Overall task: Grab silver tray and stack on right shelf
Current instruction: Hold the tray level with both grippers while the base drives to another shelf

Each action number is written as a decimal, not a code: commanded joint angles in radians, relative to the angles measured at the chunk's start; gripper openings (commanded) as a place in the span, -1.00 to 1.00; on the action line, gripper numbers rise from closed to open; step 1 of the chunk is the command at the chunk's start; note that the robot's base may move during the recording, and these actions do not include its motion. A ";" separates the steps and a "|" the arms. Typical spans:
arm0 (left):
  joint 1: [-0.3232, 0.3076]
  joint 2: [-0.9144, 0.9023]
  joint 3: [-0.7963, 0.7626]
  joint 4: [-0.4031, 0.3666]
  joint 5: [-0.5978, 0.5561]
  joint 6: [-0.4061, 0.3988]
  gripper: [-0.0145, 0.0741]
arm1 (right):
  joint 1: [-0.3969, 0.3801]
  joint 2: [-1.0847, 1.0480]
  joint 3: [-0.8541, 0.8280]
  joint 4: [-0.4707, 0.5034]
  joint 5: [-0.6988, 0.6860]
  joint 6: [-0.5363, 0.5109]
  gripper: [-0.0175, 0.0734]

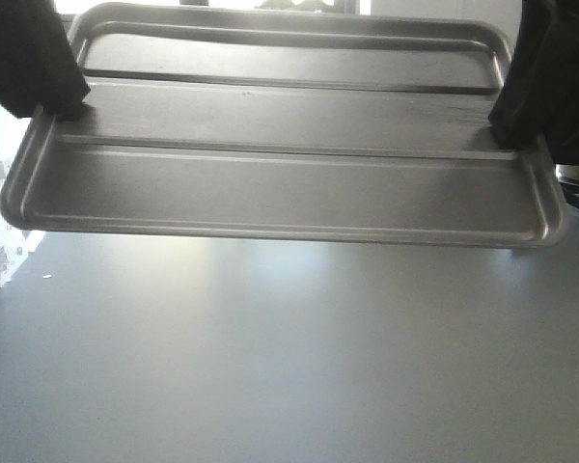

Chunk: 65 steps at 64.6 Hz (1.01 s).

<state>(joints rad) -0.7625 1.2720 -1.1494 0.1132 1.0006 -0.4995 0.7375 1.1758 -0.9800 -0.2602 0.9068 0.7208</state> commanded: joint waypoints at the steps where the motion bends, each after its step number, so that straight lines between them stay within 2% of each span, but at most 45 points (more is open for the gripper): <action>1: -0.011 -0.026 -0.027 0.019 -0.013 0.021 -0.88 | -0.001 -0.024 -0.037 -0.047 -0.038 -0.021 -0.49; 65: -0.011 -0.026 -0.027 0.016 -0.013 0.021 -0.88 | -0.001 -0.024 -0.037 -0.047 -0.038 -0.021 -0.49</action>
<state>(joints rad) -0.7625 1.2720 -1.1494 0.1091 1.0013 -0.4995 0.7375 1.1758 -0.9800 -0.2602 0.9068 0.7208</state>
